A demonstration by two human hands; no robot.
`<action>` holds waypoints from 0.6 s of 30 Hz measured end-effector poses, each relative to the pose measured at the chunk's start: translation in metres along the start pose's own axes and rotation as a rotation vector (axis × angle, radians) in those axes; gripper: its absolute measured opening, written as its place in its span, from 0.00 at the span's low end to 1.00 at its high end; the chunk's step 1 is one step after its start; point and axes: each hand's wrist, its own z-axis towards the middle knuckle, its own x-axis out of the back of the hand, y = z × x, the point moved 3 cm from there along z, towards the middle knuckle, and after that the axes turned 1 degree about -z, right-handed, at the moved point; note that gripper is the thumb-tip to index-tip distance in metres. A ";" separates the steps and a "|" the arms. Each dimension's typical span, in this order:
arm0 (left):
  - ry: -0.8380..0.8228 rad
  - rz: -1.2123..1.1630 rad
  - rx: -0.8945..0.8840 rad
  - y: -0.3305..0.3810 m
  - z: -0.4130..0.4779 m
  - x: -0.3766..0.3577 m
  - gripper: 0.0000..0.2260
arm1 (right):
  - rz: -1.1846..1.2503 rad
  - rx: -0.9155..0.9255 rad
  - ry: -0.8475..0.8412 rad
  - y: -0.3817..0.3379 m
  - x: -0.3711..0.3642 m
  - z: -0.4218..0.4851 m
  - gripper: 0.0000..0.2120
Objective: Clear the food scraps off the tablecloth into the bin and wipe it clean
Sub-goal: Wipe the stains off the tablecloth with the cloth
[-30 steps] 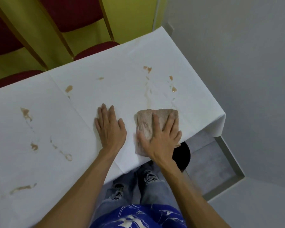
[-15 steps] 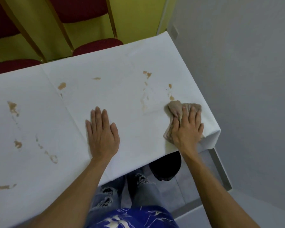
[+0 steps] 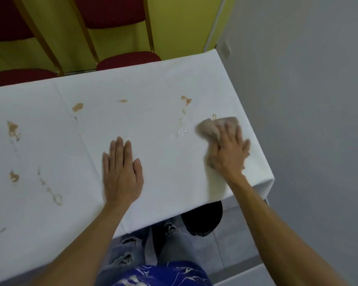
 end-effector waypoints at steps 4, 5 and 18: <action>0.003 0.005 0.002 0.002 0.001 0.000 0.27 | 0.184 -0.063 0.032 -0.044 -0.002 -0.016 0.22; 0.009 0.006 0.000 0.002 0.000 0.000 0.27 | 0.193 0.068 -0.010 -0.069 -0.008 -0.032 0.21; 0.061 -0.045 -0.009 0.000 0.001 -0.001 0.27 | 0.193 -0.036 0.037 -0.042 -0.003 0.051 0.20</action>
